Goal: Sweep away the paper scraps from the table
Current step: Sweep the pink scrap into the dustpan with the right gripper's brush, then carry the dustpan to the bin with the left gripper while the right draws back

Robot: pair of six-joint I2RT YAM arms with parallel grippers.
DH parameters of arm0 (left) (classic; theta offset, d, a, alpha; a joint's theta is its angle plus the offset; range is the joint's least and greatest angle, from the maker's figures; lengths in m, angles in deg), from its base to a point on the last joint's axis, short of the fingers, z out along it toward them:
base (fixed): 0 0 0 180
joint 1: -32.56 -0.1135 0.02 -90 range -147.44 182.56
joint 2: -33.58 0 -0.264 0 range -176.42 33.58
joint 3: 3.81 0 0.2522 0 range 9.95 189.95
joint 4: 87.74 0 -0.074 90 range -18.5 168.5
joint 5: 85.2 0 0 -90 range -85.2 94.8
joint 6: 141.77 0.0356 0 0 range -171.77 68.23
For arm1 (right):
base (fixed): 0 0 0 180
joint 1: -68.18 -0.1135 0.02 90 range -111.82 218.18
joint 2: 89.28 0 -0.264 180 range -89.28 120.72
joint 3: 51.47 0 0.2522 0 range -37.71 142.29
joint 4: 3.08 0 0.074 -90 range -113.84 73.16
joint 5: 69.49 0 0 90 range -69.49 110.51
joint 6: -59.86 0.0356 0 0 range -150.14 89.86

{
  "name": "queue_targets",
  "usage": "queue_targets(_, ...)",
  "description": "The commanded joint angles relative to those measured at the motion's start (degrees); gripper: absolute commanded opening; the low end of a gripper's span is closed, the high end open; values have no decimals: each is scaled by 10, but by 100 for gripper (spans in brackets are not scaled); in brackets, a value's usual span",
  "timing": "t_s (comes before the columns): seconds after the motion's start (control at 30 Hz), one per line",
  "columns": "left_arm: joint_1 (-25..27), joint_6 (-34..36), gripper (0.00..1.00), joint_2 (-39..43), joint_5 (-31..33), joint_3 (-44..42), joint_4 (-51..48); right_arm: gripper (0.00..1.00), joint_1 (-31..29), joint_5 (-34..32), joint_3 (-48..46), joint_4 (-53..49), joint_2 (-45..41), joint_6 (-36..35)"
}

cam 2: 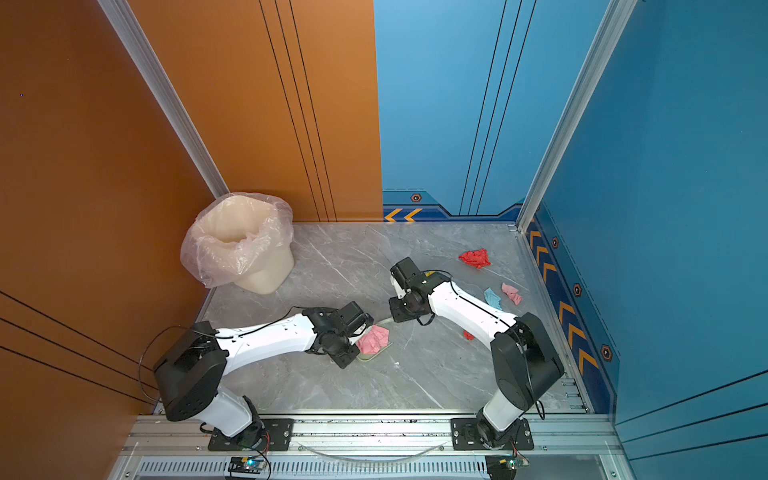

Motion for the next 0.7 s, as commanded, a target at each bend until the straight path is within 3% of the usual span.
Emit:
queue_targets(0.0, -9, -9, 0, -4, -12, 14, -2, 0, -12, 67, -6, -23, -15, -24)
queue_targets(0.1, -11, -11, 0, 0, -15, 15, 1, 0, -12, 76, -9, -18, -24, -25)
queue_targets(0.23, -13, -13, 0, 9, -12, 13, 4, 0, 0, 19, -5, -17, -39, -21)
queue_targets(0.5, -23, -23, 0, 53, 8, 23, 11, 0, 84, -9, 5, 8, -83, 8)
queue_targets(0.67, -38, -28, 0, 85, 28, 83, -34, 0, 120, -23, 19, 13, -100, 17)
